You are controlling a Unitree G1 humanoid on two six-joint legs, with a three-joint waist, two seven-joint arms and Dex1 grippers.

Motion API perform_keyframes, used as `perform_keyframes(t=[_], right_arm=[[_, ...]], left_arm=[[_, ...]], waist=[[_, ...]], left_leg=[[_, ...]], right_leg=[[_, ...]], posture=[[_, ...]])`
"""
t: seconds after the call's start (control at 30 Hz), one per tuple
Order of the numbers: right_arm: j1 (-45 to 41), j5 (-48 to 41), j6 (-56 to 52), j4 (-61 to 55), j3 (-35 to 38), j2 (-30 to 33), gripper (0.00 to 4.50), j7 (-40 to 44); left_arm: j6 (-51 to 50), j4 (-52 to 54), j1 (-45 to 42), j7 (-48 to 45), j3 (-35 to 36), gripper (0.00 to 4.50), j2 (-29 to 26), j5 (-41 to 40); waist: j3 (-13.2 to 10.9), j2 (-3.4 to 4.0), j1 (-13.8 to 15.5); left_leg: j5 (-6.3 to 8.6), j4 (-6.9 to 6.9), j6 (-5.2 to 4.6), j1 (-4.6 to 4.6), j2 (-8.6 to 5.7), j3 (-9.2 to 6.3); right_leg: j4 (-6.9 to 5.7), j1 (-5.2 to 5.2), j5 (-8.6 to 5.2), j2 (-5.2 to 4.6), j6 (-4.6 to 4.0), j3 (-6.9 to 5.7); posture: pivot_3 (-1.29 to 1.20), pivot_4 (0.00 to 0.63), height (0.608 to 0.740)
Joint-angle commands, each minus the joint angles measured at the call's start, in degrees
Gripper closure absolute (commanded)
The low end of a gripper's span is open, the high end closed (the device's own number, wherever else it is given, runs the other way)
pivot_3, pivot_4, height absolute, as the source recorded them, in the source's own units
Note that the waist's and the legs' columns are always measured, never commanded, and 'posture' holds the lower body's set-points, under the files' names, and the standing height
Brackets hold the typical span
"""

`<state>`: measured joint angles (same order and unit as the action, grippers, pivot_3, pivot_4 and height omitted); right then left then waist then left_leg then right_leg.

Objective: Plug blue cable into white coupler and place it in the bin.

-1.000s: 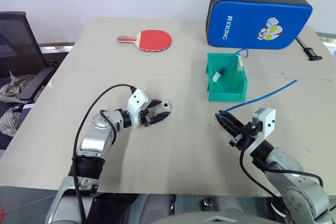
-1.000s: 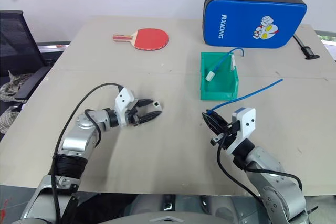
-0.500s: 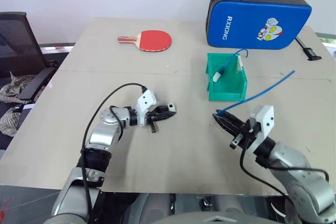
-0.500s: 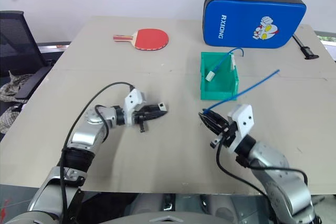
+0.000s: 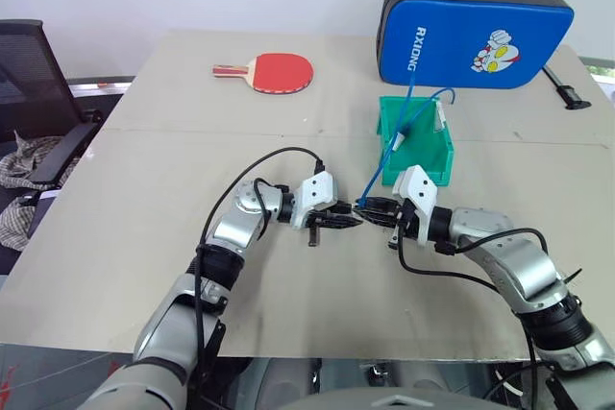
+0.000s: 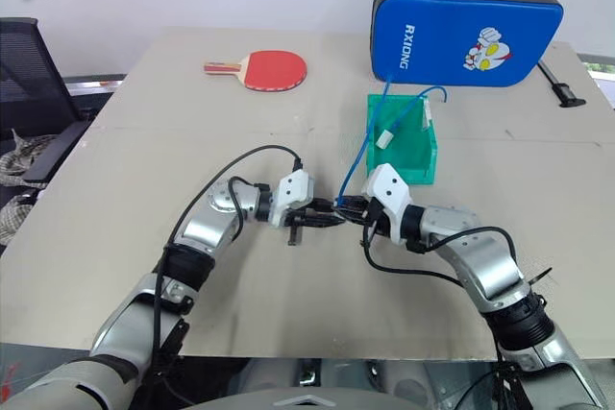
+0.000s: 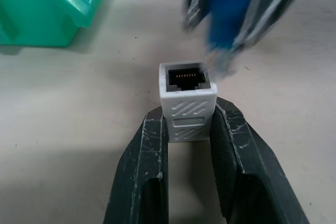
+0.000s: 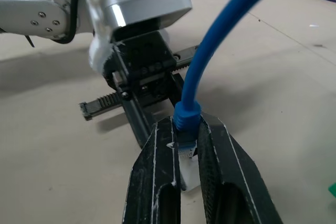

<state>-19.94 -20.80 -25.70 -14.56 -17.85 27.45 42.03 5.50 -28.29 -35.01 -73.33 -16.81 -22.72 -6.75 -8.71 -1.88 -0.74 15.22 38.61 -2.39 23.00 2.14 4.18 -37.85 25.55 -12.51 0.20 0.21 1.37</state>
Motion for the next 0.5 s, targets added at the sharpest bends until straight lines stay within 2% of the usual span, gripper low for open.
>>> perform_keyframes(t=[0.03,0.5], right_arm=[[-1.04,1.01,2.04,0.06,0.43,-0.34,4.5,1.81],[-1.41,5.15,2.28,3.59,-0.71,2.16,4.5,7.2]], left_arm=[[1.45,-0.22,-0.79,-0.89,-0.03,4.0,0.19,0.33],[2.22,0.26,-0.61,-1.92,-0.1,4.0,0.22,1.02]], waist=[[0.0,0.0,0.04],[0.01,0.01,0.04]], left_leg=[[0.0,0.0,0.0,0.0,0.0,0.0],[0.0,0.13,0.0,-0.07,0.0,0.04]], right_leg=[[0.0,0.0,0.0,-0.01,0.0,-0.01],[-0.11,-0.05,0.0,0.01,0.01,-0.08]], posture=[[0.0,0.15,0.729],[0.0,0.15,0.729]])
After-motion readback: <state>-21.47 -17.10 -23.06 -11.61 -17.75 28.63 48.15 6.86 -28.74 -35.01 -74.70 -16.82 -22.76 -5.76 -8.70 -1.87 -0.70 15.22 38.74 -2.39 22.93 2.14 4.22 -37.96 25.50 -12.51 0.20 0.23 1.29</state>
